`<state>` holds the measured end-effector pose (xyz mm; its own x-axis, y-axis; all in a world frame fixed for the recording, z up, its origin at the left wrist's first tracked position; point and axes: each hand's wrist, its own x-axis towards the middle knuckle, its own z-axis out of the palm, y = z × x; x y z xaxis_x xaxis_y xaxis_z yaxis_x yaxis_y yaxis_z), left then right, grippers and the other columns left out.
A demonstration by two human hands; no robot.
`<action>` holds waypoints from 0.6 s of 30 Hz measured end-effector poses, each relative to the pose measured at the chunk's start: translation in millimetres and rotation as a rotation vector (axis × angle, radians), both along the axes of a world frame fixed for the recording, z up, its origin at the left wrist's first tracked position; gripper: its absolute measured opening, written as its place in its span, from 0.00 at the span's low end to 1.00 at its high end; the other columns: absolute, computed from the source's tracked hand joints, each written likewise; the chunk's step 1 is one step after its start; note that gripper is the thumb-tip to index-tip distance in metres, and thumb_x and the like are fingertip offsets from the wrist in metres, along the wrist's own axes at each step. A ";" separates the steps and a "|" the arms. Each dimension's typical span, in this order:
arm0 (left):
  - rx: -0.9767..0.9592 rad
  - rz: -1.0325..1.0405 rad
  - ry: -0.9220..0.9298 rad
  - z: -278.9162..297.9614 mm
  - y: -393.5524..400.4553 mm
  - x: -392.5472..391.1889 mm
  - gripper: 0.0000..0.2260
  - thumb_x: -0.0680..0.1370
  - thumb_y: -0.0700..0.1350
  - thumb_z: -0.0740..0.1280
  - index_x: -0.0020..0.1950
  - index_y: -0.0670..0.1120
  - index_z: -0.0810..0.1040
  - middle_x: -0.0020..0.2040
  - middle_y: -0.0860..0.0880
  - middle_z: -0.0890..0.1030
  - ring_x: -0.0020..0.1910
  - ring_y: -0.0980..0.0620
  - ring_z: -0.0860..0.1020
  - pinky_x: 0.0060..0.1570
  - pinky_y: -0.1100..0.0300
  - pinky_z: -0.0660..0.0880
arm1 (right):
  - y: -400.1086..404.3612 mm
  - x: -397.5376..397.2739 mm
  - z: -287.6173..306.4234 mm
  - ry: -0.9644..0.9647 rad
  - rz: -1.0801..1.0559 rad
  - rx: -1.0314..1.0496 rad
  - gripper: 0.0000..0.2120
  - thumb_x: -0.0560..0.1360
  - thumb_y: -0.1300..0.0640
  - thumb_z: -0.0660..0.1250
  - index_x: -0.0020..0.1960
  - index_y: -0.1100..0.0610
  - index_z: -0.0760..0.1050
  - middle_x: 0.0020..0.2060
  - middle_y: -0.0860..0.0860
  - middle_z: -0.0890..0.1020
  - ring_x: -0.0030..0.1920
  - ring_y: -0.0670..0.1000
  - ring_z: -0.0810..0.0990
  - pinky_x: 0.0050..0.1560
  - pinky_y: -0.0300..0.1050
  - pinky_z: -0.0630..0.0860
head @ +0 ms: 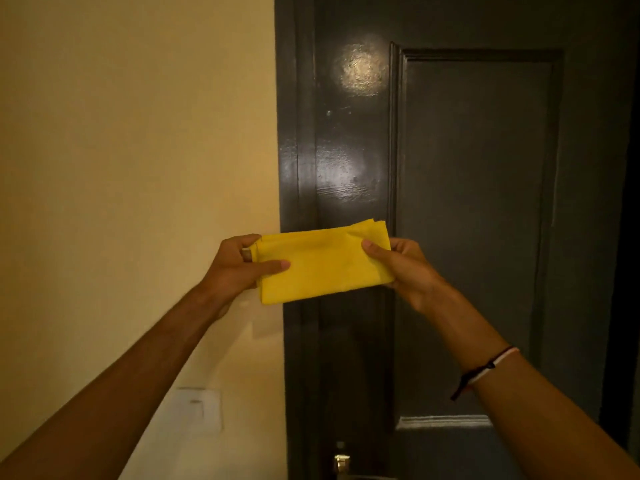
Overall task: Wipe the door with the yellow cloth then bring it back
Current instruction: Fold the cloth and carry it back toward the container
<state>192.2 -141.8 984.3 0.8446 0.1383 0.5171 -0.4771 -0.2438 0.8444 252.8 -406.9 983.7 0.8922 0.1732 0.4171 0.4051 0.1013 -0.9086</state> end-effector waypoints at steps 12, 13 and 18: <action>-0.438 0.259 0.161 -119.0 107.4 -69.1 0.27 0.68 0.36 0.77 0.65 0.39 0.76 0.58 0.40 0.84 0.54 0.45 0.84 0.40 0.58 0.84 | 141.0 -16.4 -113.3 0.212 0.207 0.042 0.18 0.76 0.56 0.69 0.64 0.61 0.77 0.57 0.57 0.84 0.56 0.57 0.83 0.56 0.54 0.81; -0.464 0.289 0.175 -133.4 114.9 -72.8 0.26 0.68 0.36 0.78 0.65 0.38 0.76 0.59 0.40 0.84 0.55 0.44 0.84 0.42 0.58 0.84 | 151.2 -17.3 -127.1 0.234 0.215 0.047 0.18 0.76 0.55 0.70 0.64 0.61 0.78 0.56 0.57 0.84 0.56 0.56 0.83 0.55 0.53 0.81; -0.549 0.429 0.222 -218.8 146.7 -93.8 0.22 0.70 0.38 0.76 0.63 0.35 0.78 0.58 0.39 0.84 0.51 0.44 0.84 0.44 0.57 0.82 | 200.1 -22.2 -212.2 0.333 0.297 0.022 0.09 0.74 0.53 0.72 0.54 0.53 0.82 0.50 0.53 0.87 0.50 0.53 0.86 0.48 0.49 0.84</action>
<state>98.4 4.9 765.6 0.7348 0.6708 0.1010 -0.2376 0.1151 0.9645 230.6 -206.8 771.5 0.8915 0.4362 0.1220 0.0411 0.1902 -0.9809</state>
